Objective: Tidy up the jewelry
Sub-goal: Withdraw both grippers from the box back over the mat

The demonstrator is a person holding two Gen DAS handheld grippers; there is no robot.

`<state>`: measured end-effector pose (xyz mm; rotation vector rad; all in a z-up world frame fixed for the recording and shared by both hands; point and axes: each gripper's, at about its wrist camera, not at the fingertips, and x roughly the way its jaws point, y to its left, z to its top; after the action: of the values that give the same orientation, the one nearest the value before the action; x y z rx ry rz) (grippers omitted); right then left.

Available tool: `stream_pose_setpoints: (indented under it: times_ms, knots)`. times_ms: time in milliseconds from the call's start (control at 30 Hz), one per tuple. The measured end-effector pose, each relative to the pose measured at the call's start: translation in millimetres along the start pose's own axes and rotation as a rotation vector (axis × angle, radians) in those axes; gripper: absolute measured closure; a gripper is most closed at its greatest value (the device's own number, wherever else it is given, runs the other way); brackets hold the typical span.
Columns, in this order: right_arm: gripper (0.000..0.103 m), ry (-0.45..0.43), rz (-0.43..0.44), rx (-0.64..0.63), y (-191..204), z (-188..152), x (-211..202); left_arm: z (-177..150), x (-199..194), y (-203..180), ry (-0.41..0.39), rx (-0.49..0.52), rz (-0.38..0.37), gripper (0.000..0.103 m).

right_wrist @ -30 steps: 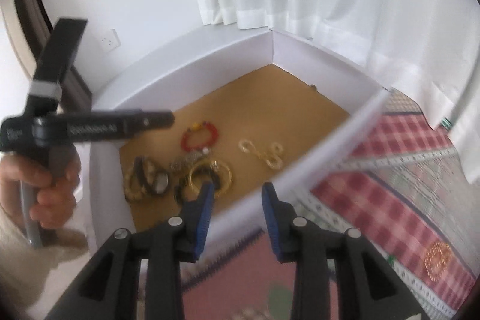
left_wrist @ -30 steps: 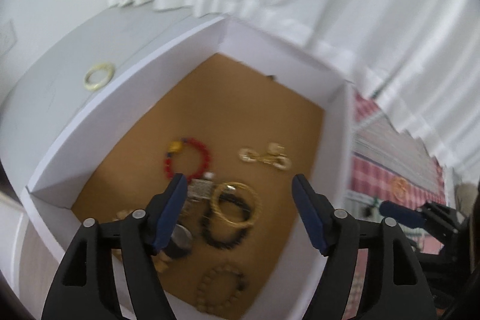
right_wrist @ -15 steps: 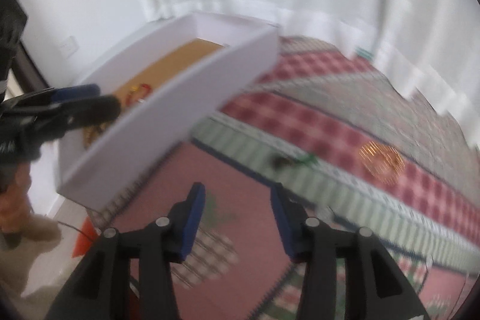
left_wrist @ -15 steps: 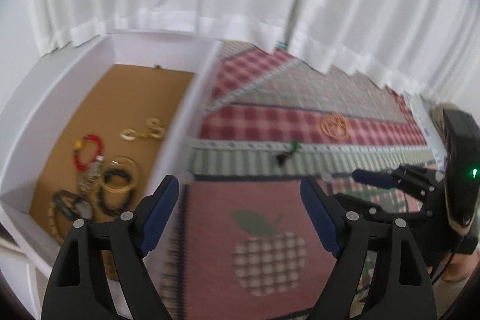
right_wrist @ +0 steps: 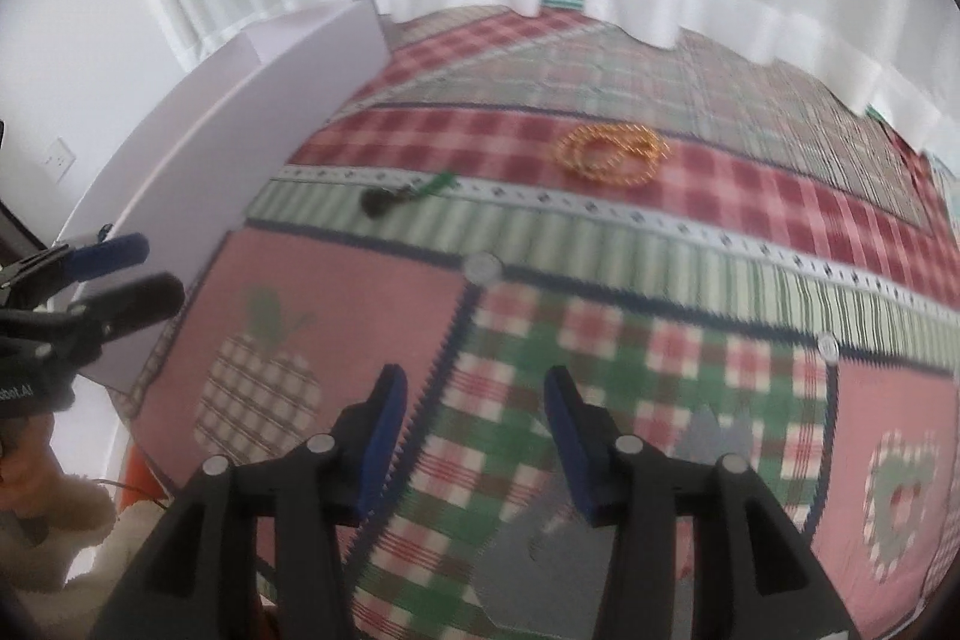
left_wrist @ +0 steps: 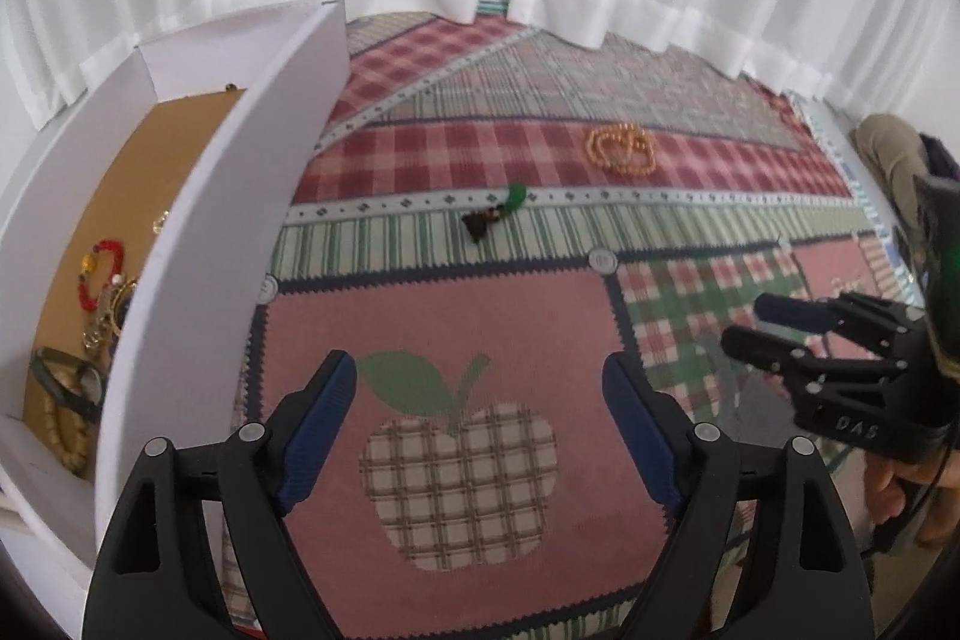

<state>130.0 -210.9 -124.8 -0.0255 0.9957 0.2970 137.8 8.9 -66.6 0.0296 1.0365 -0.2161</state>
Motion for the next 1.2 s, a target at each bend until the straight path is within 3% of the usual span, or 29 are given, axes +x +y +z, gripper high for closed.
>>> stream_pose_setpoints:
  times_ms: [433, 867, 1200]
  knots:
    - [0.055, 0.007, 0.033, 0.032, -9, -4, -3, 3, 12, -9, 0.019, 0.021, 0.024, 0.014]
    - [0.054, 0.038, 0.061, 0.314, -90, -4, -1, 37, 38, 21, 0.055, -0.054, 0.024, 0.013]
    - [0.054, 0.044, 0.083, 0.324, -103, 26, -3, 69, 109, 16, 0.136, 0.059, 0.156, 0.013]
